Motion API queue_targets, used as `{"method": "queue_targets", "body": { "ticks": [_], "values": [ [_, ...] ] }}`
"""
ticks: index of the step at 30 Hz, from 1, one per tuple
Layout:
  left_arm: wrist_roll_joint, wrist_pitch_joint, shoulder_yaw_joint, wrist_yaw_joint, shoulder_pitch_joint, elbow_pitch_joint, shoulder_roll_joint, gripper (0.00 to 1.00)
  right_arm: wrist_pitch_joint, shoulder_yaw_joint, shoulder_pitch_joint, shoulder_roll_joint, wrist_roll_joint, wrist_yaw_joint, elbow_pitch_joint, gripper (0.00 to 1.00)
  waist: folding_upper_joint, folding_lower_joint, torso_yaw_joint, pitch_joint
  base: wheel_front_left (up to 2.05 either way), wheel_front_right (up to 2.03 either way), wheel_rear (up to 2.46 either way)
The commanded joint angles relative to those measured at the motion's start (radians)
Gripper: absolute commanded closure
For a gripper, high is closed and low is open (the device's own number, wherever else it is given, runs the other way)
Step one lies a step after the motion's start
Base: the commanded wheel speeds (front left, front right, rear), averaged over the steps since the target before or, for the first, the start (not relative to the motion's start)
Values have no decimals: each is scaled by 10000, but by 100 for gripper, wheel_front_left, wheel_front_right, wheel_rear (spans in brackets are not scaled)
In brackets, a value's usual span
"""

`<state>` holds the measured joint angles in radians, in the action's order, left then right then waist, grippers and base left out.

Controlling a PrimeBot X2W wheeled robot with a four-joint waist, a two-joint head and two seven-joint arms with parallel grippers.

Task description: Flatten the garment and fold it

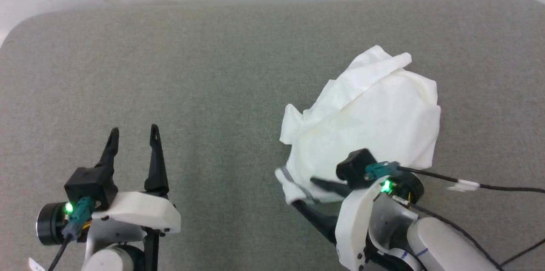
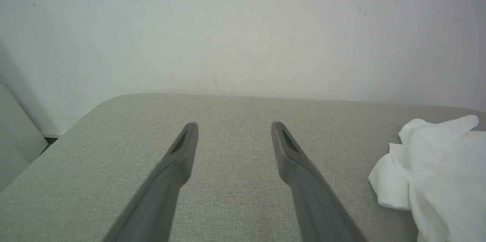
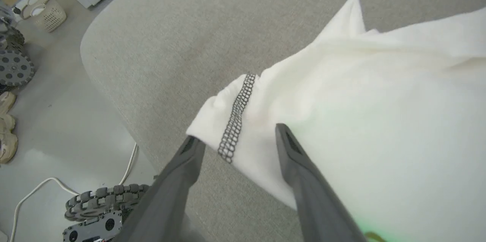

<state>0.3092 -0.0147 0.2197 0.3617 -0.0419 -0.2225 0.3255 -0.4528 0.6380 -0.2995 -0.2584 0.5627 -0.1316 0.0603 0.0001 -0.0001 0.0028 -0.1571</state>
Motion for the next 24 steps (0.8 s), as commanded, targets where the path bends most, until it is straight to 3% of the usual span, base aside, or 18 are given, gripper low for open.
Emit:
{"method": "queue_targets", "body": {
  "ticks": [1, 7, 14, 24],
  "values": [
    [-33, -26, 20, 6, 82, 36, 50, 0, 122, -135, 88, 120, -111, 9, -175, 0, -1, 1, 23, 73, 0, 0, 0],
    [-16, -169, 135, -12, 135, 182, 81, 0, 985, -1631, 1018, 763, -834, 9, -1541, 0, -1, 1, 50, 378, 0, 0, 0],
    [-2, -521, 411, -107, 157, 219, 117, 0, 1277, -3501, 1711, 1139, -1731, 9, -2395, 0, -1, 1, -28, 741, 0, 0, 0],
    [22, -2172, 1576, -355, -124, 352, -185, 0, 1494, -6167, 2464, 1416, -2787, 9, -3243, 0, -1, 1, -249, 980, 0, 0, 0]
  ]
}}
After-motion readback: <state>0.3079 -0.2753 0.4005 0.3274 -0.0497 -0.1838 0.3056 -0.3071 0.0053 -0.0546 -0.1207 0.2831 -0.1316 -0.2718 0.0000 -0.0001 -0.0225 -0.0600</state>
